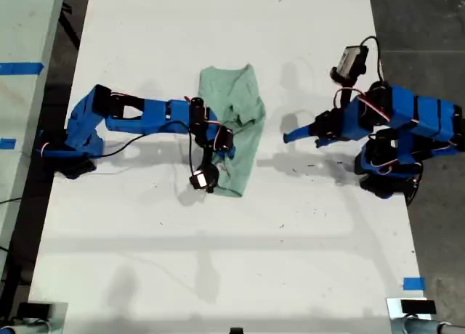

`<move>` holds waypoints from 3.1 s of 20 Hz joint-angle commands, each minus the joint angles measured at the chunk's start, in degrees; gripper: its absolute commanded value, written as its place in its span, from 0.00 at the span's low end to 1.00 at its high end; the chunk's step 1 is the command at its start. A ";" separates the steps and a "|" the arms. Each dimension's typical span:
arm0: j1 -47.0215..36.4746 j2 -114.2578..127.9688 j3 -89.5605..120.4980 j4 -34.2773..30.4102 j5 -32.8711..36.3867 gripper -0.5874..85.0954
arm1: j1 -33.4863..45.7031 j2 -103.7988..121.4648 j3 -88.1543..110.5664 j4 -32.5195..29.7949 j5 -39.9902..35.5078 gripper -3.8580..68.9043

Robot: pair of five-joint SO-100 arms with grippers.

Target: Fold tshirt

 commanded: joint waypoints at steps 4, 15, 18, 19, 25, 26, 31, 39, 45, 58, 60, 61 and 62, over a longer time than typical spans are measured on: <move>-2.29 3.52 -3.52 9.32 -3.16 0.29 | -1.67 2.29 0.09 -1.76 1.23 0.59; 2.99 44.38 20.04 31.38 -7.29 0.28 | -3.69 2.37 -0.88 -1.49 2.72 0.59; 5.10 59.59 41.48 24.52 -12.57 0.28 | -5.01 2.37 -1.14 -1.32 3.96 0.59; 6.15 62.40 45.26 24.70 -14.41 0.28 | -5.36 2.37 -1.14 -1.32 4.39 0.59; 7.91 65.74 50.19 23.55 -16.17 0.27 | -5.80 -1.41 -3.69 -2.64 4.22 0.58; 7.91 64.69 49.13 23.55 -15.38 0.27 | -6.24 -3.52 -5.01 -3.69 4.04 0.58; 7.73 51.86 37.97 21.45 -8.00 0.27 | -9.93 -20.30 -14.06 -10.72 3.69 0.59; 5.89 36.21 31.46 16.35 -4.04 0.28 | -12.30 -55.20 -39.81 -14.24 1.23 0.59; 4.22 33.66 31.29 13.71 -2.72 0.29 | -10.46 -74.71 -58.10 -12.66 -1.32 0.59; 5.01 5.27 7.56 10.99 -3.87 0.01 | -9.40 -97.21 -73.21 -13.45 0.88 0.03; 6.15 8.09 7.21 12.30 -4.66 0.01 | -11.43 -94.48 -73.21 -12.57 0.26 0.03; 7.29 10.55 7.12 13.01 -4.83 0.01 | -12.66 -92.29 -73.21 -11.34 0.09 0.03; 9.14 13.27 6.33 13.62 -4.66 0.01 | -13.97 -89.21 -73.04 -9.76 -0.35 0.03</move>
